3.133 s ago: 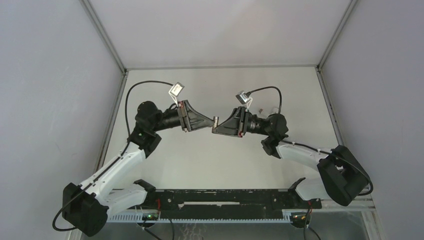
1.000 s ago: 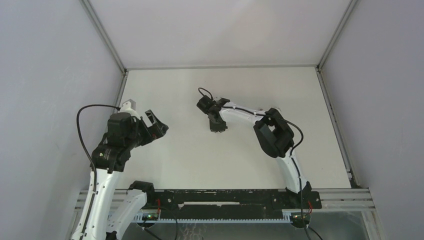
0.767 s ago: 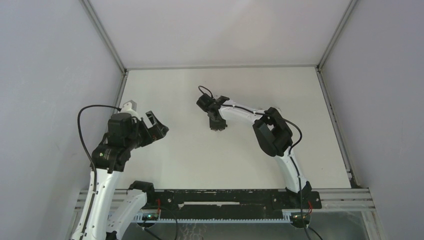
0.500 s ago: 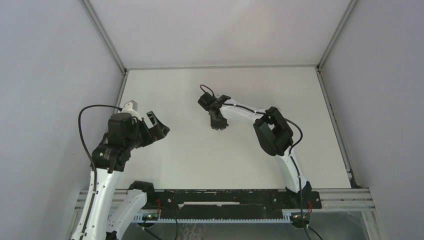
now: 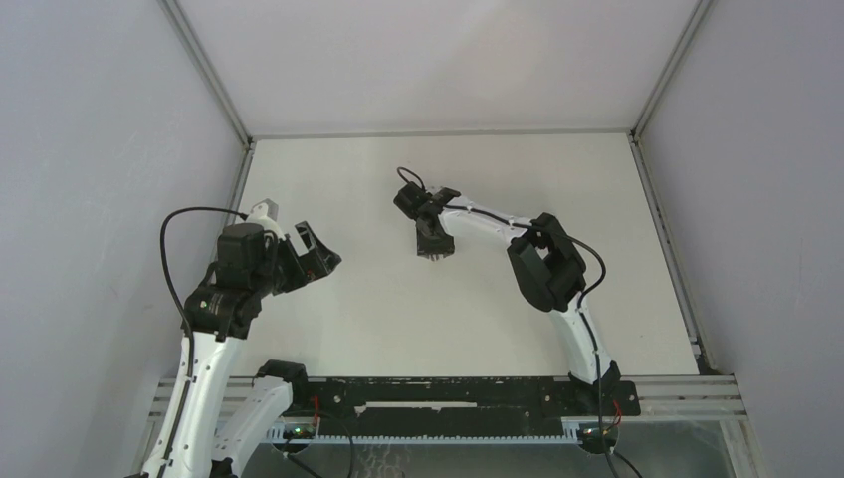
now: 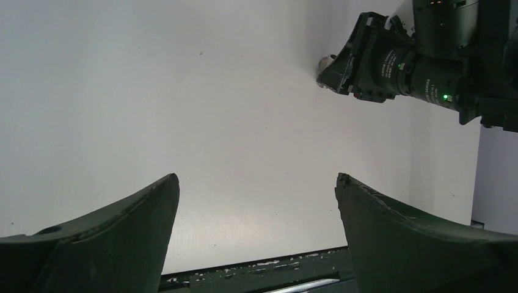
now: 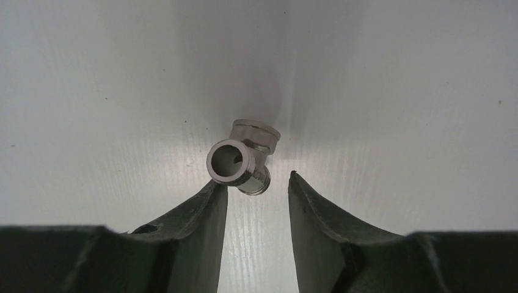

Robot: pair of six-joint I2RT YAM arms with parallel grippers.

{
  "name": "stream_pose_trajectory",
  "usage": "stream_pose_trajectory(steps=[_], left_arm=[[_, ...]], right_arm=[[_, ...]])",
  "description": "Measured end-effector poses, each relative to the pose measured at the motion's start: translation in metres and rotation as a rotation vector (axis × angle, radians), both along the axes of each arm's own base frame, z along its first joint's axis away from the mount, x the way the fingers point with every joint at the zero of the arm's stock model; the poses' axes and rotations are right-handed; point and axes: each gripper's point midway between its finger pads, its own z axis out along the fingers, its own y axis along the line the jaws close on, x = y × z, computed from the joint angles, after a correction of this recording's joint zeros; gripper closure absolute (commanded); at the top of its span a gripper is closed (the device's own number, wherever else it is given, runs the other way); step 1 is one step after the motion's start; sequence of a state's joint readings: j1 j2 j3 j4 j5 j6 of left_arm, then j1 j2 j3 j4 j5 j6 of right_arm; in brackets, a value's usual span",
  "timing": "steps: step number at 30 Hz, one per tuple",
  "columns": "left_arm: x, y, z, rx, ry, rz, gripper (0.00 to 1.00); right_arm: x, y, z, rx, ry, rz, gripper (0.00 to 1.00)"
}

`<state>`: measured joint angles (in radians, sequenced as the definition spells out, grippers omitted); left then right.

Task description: Install the water faucets

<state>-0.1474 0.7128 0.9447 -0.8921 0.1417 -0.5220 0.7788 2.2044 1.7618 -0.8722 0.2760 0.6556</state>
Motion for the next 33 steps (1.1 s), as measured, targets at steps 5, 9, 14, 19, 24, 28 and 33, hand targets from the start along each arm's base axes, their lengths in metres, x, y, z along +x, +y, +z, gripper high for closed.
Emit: stream_pose_trajectory(steps=[5,9,14,19,24,28,33], left_arm=[[0.000,-0.001,0.000,-0.003,0.000,-0.004,0.00],[-0.001,-0.002,0.001,-0.008,-0.004,-0.010,0.00],[-0.002,-0.003,0.003,-0.012,-0.009,-0.015,0.00],[-0.003,-0.003,0.003,-0.013,-0.012,-0.016,0.00],[-0.003,-0.003,0.003,-0.013,-0.011,-0.016,0.00],[-0.002,-0.003,0.003,-0.014,-0.010,-0.017,0.00],[-0.002,-0.004,0.003,-0.016,-0.011,-0.019,0.00]], right_arm=[[0.004,0.002,0.015,0.021,-0.030,0.009,0.57],[0.007,0.004,0.018,0.029,-0.045,0.023,0.62],[0.011,0.000,0.018,0.026,-0.048,0.029,0.66],[0.013,-0.002,0.018,0.025,-0.049,0.024,0.67],[0.015,-0.002,0.017,0.031,-0.055,0.023,0.68],[0.010,-0.008,0.012,0.027,-0.044,0.019,0.69],[0.004,-0.017,0.012,0.026,-0.036,0.014,0.67]])
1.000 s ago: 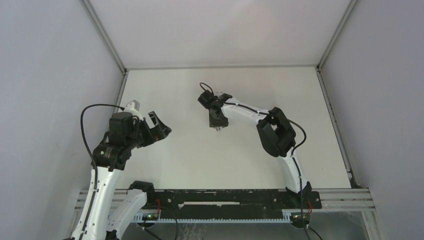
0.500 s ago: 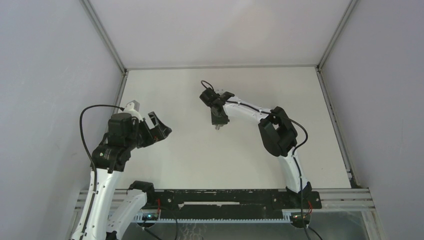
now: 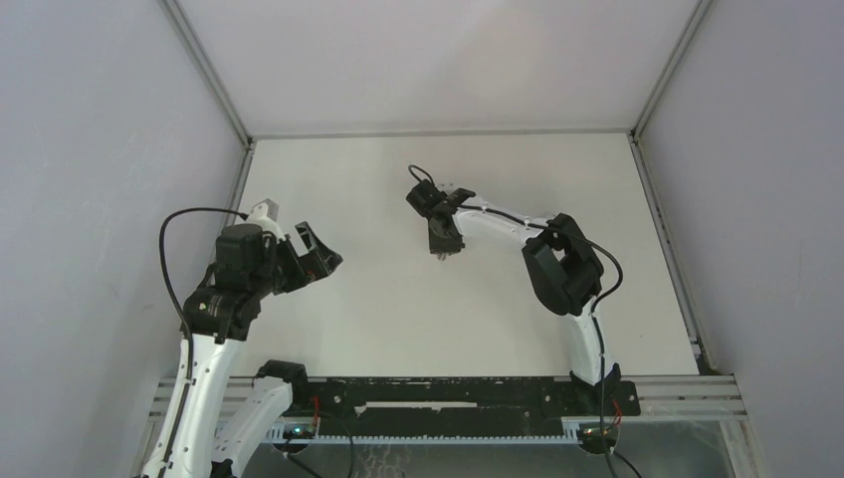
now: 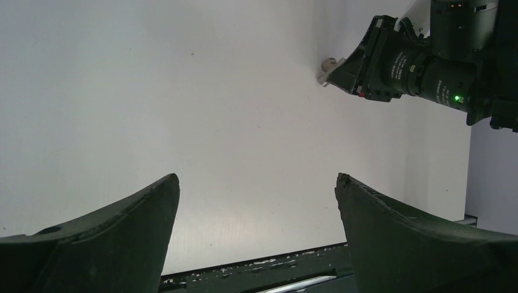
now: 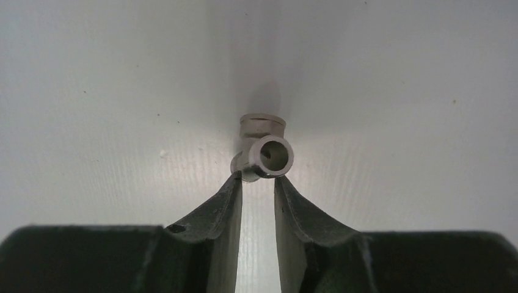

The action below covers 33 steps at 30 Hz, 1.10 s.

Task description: Install the water faucets

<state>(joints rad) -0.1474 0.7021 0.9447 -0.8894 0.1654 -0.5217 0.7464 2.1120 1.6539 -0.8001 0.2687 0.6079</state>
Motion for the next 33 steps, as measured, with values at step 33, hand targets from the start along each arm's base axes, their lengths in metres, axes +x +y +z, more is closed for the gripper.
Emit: stream_pose_trajectory(steps=[33], left_arm=[[0.002,-0.006,0.003,-0.022,-0.013,-0.024,0.00]], right_arm=[[0.007,-0.021,0.000,0.143,0.012,-0.143,0.54]])
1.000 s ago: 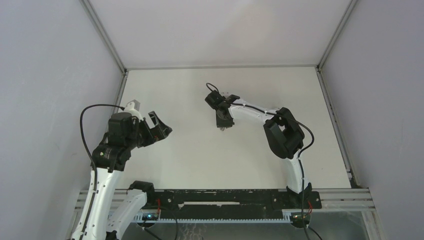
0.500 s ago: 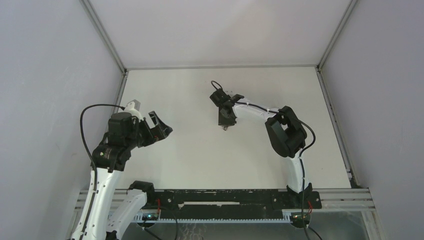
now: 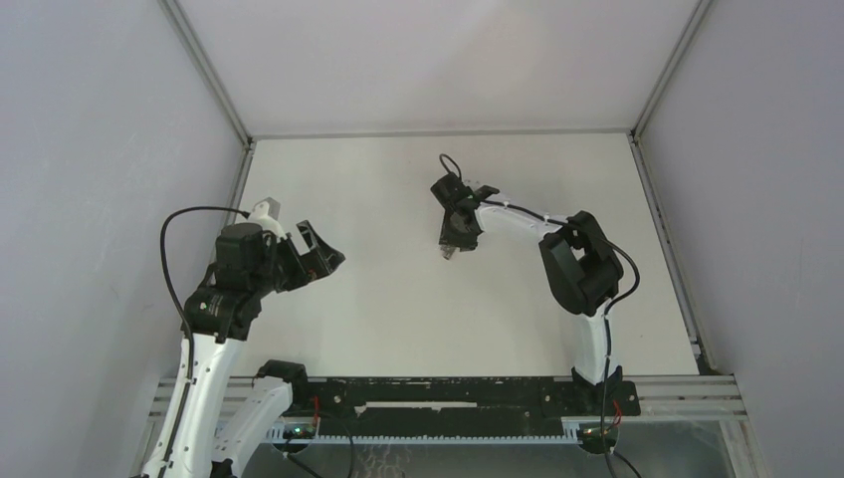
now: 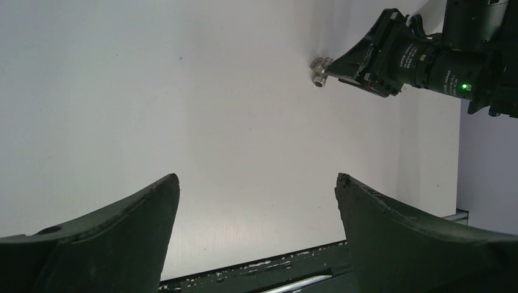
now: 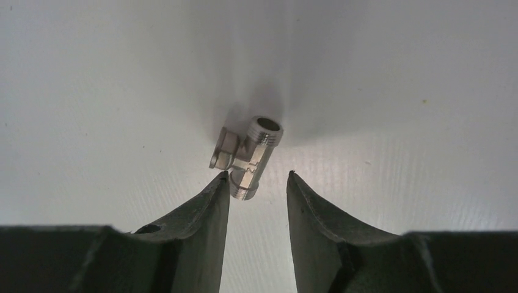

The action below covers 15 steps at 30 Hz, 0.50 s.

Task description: Install the water faucets

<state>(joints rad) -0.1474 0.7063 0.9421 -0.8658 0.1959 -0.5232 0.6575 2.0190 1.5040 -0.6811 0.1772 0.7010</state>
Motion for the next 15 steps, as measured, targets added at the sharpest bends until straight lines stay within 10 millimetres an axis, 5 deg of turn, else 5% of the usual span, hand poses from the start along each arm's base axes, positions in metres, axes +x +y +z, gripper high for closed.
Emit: stream_pose_trajectory(steps=[6,15], left_arm=[[0.002,-0.002,-0.002,-0.006,-0.002,-0.007,0.00],[0.002,-0.003,-0.002,-0.009,-0.001,-0.012,0.00]], right_arm=[[-0.003,-0.007,-0.008,0.041,0.035,-0.147,0.55],[-0.008,0.011,-0.007,0.111,0.059,-0.190,0.60]])
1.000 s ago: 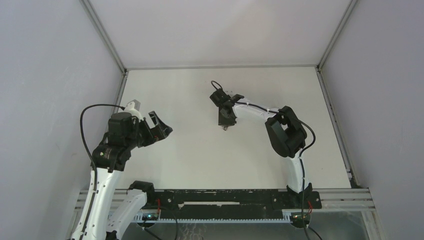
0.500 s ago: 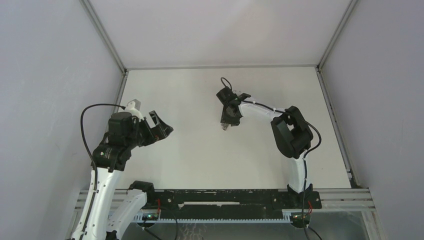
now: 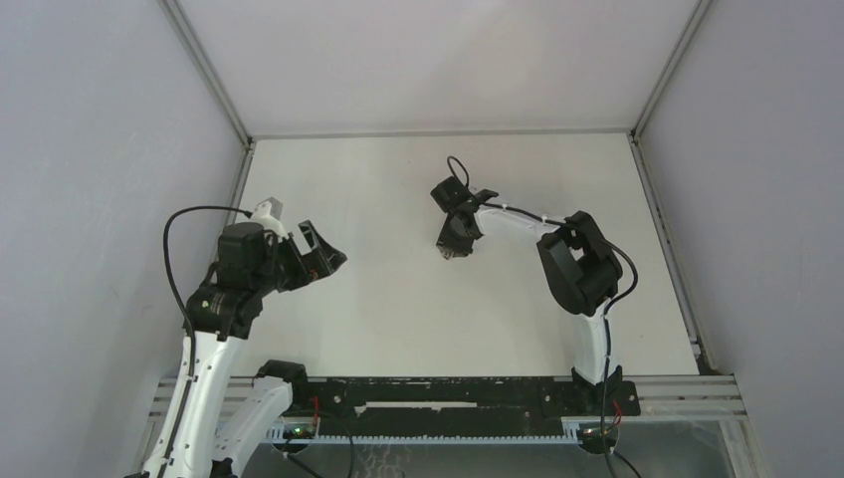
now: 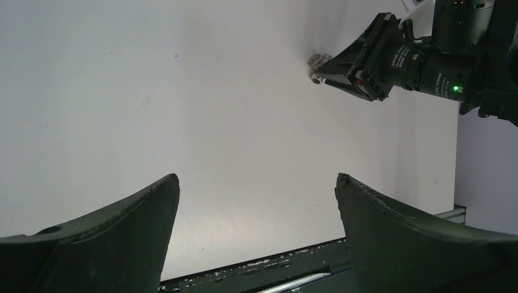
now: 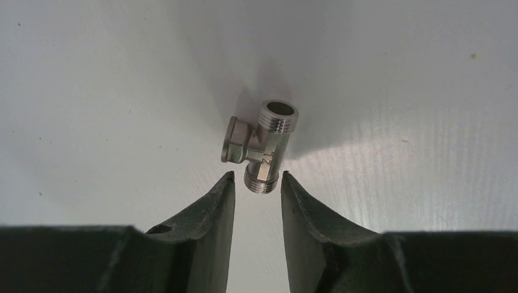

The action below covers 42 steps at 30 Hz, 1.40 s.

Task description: Install the water faucets

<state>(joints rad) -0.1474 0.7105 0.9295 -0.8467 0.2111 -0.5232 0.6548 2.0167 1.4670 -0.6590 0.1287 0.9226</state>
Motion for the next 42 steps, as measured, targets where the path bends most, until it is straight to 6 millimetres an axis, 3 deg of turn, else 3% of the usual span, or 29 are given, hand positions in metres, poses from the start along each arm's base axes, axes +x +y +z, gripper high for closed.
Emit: stream_pose_trajectory(steps=[12,20,21,28,34,42], left_arm=[[0.000,0.000,-0.001,-0.001,0.002,-0.002,0.00],[0.000,0.000,-0.007,0.000,0.013,-0.002,0.00],[0.000,0.000,-0.006,0.000,0.013,-0.002,0.00],[0.000,0.000,-0.007,0.002,0.014,-0.001,0.00],[0.002,0.005,-0.008,0.017,0.012,0.025,0.00],[0.000,0.035,-0.006,0.089,0.011,0.202,0.00]], right_arm=[[-0.006,0.000,-0.014,-0.083,0.019,-0.013,0.66],[-0.002,-0.008,-0.014,-0.130,-0.010,0.005,1.00],[0.000,-0.011,-0.014,-0.153,-0.022,0.018,1.00],[0.008,-0.043,0.007,-0.451,-0.127,0.179,1.00],[0.019,-0.044,0.034,-0.752,-0.239,0.335,1.00],[0.008,-0.044,0.007,-1.044,-0.206,0.500,1.00]])
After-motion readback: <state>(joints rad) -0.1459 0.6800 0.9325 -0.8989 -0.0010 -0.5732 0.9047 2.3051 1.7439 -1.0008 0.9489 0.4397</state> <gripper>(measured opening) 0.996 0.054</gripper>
